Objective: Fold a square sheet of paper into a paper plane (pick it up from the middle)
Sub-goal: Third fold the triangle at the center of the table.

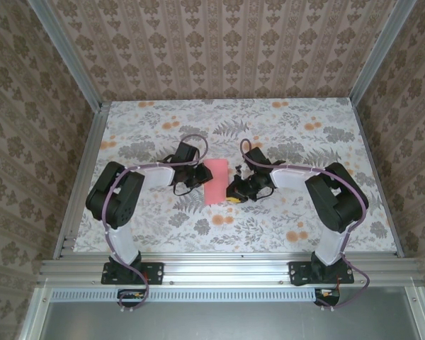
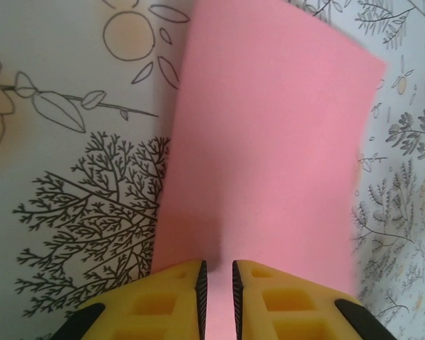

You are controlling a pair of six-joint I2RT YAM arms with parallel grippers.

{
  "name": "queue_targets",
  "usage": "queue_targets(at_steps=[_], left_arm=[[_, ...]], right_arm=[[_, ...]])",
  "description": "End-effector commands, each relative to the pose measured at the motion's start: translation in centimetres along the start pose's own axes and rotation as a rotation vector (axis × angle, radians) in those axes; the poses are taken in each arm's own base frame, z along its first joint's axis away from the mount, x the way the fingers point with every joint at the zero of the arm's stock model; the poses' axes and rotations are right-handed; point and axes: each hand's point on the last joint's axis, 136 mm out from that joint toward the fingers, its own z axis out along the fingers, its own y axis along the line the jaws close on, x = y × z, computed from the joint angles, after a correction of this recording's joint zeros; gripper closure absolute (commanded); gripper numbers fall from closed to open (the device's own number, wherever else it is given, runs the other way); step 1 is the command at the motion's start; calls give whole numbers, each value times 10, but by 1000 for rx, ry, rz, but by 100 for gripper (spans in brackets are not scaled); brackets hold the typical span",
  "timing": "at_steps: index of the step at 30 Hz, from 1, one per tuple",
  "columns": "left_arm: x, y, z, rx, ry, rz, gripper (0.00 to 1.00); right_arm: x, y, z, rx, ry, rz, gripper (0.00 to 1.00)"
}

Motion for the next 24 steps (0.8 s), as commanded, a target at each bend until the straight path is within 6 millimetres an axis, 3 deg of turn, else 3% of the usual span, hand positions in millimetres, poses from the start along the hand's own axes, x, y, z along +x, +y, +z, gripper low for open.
queue_targets(at_steps=[1, 8, 12, 16, 24], left_arm=[[-2, 0, 3, -16, 3, 26, 81], [0, 4, 5, -36, 8, 30, 81], [0, 3, 4, -34, 7, 32, 81], [-4, -4, 1, -15, 0, 40, 80], [-30, -29, -7, 42, -55, 101, 70]], right_arm=[[0, 8, -3, -49, -5, 11, 81], [-4, 12, -6, -59, -34, 21, 76], [-4, 8, -8, -41, -43, 33, 80], [-7, 6, -7, -32, -48, 38, 91], [6, -4, -11, 34, 3, 31, 96]])
